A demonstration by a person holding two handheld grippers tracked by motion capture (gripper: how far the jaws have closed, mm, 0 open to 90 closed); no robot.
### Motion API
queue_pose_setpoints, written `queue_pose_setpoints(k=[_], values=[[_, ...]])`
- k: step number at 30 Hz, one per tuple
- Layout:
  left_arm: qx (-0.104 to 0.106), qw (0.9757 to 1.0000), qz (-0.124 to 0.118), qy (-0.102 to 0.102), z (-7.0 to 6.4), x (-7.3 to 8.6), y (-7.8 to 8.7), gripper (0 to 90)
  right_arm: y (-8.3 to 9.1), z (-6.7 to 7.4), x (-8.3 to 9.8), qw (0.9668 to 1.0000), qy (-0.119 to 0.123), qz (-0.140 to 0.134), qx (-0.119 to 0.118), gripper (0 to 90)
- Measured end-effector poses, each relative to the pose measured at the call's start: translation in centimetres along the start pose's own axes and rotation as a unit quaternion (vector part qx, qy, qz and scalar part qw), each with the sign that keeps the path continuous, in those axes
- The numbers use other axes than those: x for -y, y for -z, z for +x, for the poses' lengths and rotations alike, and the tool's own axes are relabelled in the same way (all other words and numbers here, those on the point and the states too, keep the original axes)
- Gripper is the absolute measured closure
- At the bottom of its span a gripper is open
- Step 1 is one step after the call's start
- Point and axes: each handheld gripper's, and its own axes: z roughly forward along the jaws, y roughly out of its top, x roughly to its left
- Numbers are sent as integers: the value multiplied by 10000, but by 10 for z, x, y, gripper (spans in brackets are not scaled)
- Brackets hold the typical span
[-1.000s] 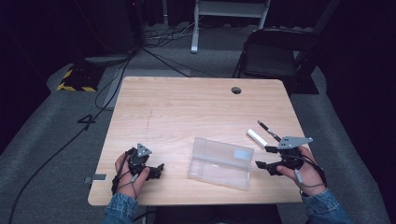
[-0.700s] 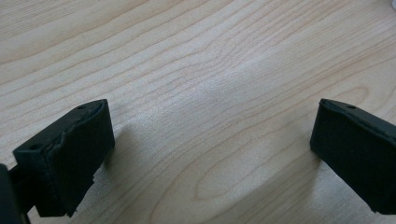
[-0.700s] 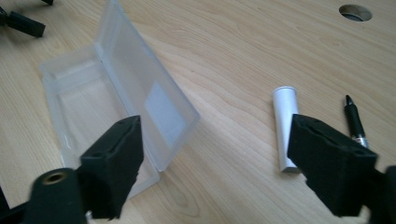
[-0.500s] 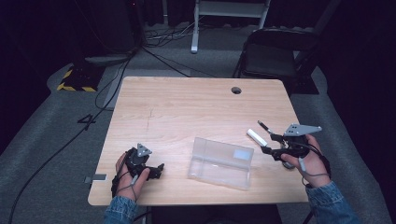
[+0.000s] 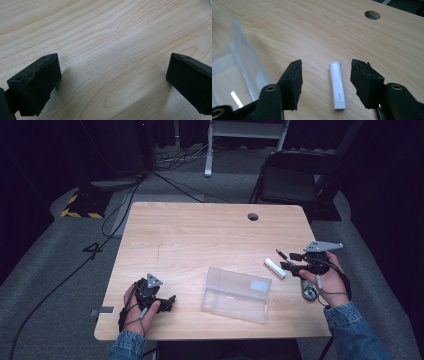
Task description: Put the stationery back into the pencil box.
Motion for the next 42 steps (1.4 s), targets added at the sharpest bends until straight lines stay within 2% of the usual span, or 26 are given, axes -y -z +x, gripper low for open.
queue_pose_setpoints(k=[10, 12, 17, 19, 22, 24, 31, 35, 39, 42], values=[[3, 10000, -2, -2, 0, 0, 0, 2, -16, -22, -12, 9993, -141, 208, 279, 444], [3, 10000, -2, -1, 0, 0, 0, 2, -22, -31, -14, 9986, -135, 367, 348, 447], [5, 10000, -4, 6, 0, 0, 0, 1, -29, -42, -15, 9975, -188, 547, 398, 460], [-2, 10000, -1, -8, 0, 0, 0, 1, -36, -51, -15, 9962, -291, 700, 421, 475], [5, 10000, -3, 4, 0, 0, 0, 2, -40, -55, -14, 9956, -353, 757, 435, 482], [-4, 10000, 1, -12, 0, 0, 0, 2, -50, -62, -12, 9931, -467, 973, 460, 499], [-1, 10000, -1, -7, 0, 0, 0, 2, -68, -72, -7, 9893, -535, 1265, 492, 545], [5, 10000, -2, 1, 0, 0, 0, 2, -80, -77, -3, 9854, -627, 1511, 471, 565], [5, 10000, -3, 3, 0, 0, 0, 1, -88, -80, 2, 9832, -815, 1573, 440, 592], [6, 10000, -3, 3, 0, 0, 0, 1, -93, -80, 5, 9824, -822, 1613, 459, 607]])
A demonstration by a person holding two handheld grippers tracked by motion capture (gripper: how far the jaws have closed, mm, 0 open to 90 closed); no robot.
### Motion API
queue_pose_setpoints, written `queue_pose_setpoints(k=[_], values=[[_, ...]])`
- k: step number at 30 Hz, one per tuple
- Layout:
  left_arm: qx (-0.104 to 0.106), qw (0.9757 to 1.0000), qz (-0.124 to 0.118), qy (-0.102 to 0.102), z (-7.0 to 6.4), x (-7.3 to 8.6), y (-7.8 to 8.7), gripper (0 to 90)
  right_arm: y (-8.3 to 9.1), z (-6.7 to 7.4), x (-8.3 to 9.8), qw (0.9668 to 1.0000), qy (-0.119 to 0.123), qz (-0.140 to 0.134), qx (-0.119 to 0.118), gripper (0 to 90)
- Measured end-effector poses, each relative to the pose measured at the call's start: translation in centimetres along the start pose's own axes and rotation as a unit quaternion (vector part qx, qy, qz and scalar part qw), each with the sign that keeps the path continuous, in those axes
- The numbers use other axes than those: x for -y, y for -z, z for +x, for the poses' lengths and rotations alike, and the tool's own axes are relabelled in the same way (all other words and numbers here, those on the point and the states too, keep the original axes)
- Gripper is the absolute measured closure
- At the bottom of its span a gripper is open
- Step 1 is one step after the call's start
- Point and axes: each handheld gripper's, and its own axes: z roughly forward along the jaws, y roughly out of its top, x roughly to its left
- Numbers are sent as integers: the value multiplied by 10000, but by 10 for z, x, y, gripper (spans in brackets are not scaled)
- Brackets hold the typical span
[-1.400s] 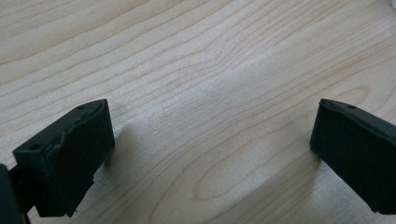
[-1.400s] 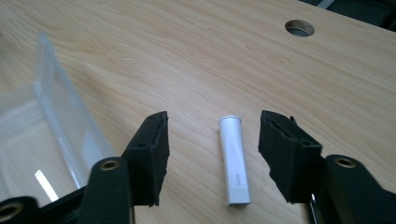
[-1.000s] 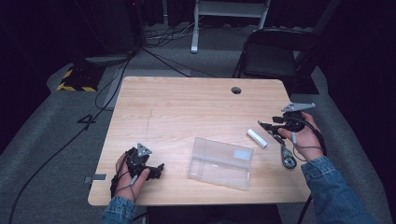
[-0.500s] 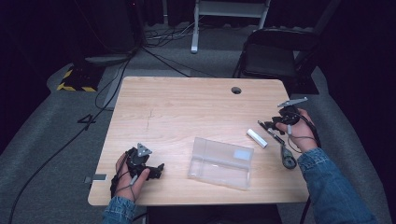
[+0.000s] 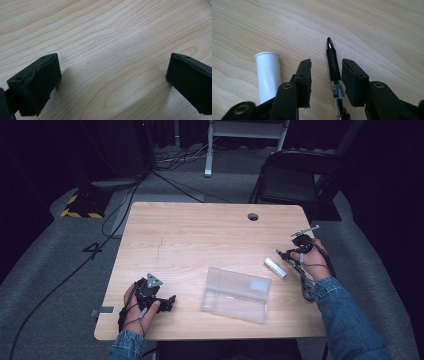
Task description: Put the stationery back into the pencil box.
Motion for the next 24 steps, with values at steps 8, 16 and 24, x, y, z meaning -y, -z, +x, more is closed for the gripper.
queue_pose_setpoints(k=[8, 16, 24], values=[[0, 10000, 2, 0, 0, 0, 0, 2, -10, -7, 1, 9999, 12, 67, 116, 638], [-2, 10000, 1, -1, 0, 0, 0, 2, -17, -9, 2, 9997, 158, 162, 33, 749], [-2, 10000, 2, -3, 0, 0, 0, 2, -17, -11, 3, 9989, 450, 99, -10, 803]])
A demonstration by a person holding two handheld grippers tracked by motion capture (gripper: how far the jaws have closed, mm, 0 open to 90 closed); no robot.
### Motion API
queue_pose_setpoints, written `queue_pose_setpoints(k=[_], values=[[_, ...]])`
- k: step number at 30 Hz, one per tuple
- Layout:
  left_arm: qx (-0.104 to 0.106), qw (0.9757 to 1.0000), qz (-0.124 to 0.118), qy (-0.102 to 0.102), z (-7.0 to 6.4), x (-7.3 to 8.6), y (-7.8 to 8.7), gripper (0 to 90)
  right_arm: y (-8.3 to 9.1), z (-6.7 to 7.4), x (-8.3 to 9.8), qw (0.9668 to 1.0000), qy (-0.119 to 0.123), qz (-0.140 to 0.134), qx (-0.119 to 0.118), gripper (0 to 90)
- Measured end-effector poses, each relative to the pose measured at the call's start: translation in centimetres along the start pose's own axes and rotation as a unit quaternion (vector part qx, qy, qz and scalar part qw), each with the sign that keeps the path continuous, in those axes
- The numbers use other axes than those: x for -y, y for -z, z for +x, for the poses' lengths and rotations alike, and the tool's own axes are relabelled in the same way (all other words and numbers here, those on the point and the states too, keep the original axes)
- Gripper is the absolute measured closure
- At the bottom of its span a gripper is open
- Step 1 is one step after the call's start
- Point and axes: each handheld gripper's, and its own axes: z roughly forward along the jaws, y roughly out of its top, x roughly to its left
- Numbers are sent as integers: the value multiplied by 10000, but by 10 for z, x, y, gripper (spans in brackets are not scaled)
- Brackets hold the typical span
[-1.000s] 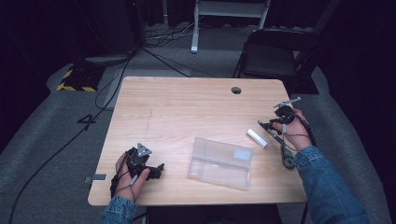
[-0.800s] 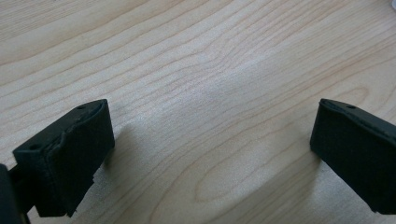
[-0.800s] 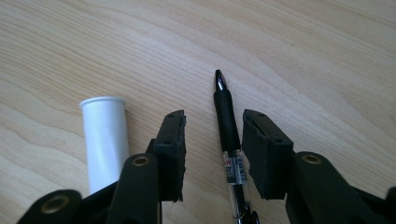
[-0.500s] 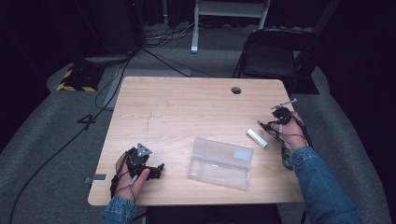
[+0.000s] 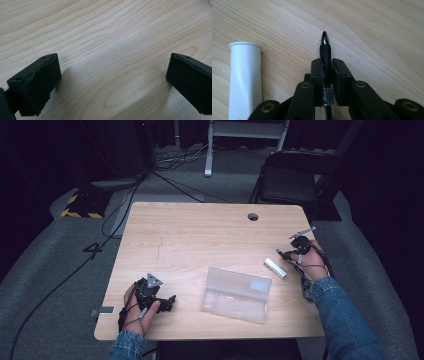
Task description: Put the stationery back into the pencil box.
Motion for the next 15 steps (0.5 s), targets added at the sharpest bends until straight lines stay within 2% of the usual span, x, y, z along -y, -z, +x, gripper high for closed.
queue_pose_setpoints(k=[6, 9, 15], values=[[0, 10000, -1, 2, 0, 0, 0, 1, 0, 0, 0, 10000, 64, 20, -6, 806], [1, 10000, 0, 2, 0, 0, 0, 2, 1, 0, -1, 9998, 162, 66, 97, 806], [1, 10000, 0, 1, 0, 0, 0, 2, 3, 2, -1, 9997, 165, 79, 180, 807]])
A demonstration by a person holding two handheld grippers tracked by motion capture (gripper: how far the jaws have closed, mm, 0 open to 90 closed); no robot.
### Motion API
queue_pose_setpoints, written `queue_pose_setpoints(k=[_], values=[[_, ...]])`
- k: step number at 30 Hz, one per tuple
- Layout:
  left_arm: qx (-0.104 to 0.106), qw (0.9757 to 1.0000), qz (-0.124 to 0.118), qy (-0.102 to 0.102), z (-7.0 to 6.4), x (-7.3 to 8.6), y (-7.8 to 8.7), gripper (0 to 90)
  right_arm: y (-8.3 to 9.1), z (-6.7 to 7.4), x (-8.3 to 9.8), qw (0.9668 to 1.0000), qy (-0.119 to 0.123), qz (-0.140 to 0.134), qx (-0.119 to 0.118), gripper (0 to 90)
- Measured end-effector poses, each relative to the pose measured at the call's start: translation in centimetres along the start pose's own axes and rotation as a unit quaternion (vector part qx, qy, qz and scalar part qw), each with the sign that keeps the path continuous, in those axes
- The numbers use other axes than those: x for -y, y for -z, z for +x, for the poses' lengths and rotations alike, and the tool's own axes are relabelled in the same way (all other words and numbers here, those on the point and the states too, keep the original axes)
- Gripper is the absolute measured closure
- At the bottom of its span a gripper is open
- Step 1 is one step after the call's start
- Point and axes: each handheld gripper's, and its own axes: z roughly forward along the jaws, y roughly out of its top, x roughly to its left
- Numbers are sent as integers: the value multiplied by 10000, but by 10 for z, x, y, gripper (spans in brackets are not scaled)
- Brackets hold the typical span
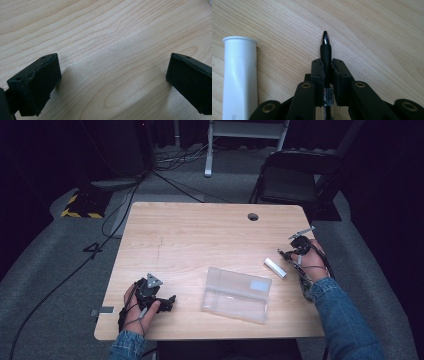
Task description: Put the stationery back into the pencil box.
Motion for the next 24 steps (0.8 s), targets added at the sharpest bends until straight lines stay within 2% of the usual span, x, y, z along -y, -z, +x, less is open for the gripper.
queue_pose_setpoints(k=[9, 15, 24], values=[[1, 10000, 0, 2, 0, 0, 0, 2, 15, 1, -4, 9997, -20, -218, -64, 807], [1, 10000, -1, 2, 0, 0, 0, 2, 32, 2, -8, 9990, 6, -447, -86, 807], [1, 10000, 0, 2, 0, 0, 0, 2, 61, 14, -14, 9971, 151, -743, -58, 806]])
